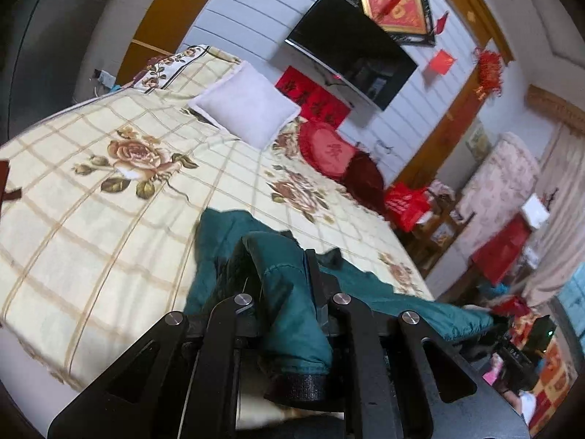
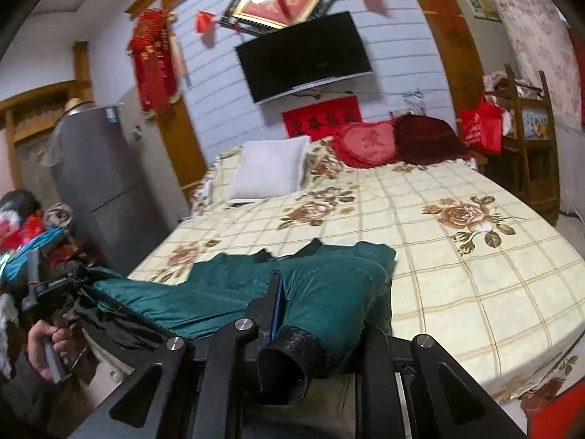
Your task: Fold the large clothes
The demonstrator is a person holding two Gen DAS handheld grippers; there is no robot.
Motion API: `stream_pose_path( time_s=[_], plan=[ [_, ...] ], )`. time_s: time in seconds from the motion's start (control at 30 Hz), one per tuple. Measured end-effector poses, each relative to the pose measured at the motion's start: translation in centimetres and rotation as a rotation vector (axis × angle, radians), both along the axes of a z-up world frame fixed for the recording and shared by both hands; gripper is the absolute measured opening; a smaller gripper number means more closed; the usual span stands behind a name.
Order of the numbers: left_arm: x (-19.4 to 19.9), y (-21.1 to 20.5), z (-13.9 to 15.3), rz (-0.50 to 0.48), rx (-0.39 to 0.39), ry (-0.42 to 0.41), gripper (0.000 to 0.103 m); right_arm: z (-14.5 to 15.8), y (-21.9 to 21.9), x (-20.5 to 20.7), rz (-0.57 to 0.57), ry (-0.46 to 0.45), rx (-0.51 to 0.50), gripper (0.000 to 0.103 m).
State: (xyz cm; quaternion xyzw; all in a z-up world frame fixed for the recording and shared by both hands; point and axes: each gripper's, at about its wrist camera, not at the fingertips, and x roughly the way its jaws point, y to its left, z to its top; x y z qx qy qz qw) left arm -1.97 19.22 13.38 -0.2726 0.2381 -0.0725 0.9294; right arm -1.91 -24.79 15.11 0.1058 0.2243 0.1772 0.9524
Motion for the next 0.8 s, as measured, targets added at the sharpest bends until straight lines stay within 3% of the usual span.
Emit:
stream_pose_path(
  time_s=[0.17, 0.23, 0.33, 0.57, 0.67, 0.8],
  plan=[
    [7.8, -0.8, -0.8, 0.049, 0.090, 0.080, 0.011, -0.6, 0.4, 8.8, -0.076, 0.073, -0.005, 0.016],
    [11.3, -1.1, -2.4, 0.058, 0.145, 0.131, 0.011, -1.5, 0.5, 12.6, -0.102, 0.127, -0.005, 0.016],
    [15.4, -0.6, -5.3, 0.084, 0.140, 0.203, 0.011, -3.9, 0.7, 18.5, -0.130, 0.226, 0.013, 0.016],
    [21.3, -0.7, -9.5, 0.128, 0.186, 0.284, 0.012, -8.0, 2.1, 27.0, -0.179, 0.315, -0.033, 0.016],
    [23.0, -0.3, -11.6, 0.128, 0.159, 0.317, 0.015, -10.4, 2.6, 30.1, -0.165, 0.378, -0.037, 0.016],
    [23.6, -1.1, -12.5, 0.119, 0.183, 0.318, 0.016, -13.3, 2.9, 31.7, -0.142, 0.389, -0.038, 0.019]
  ],
)
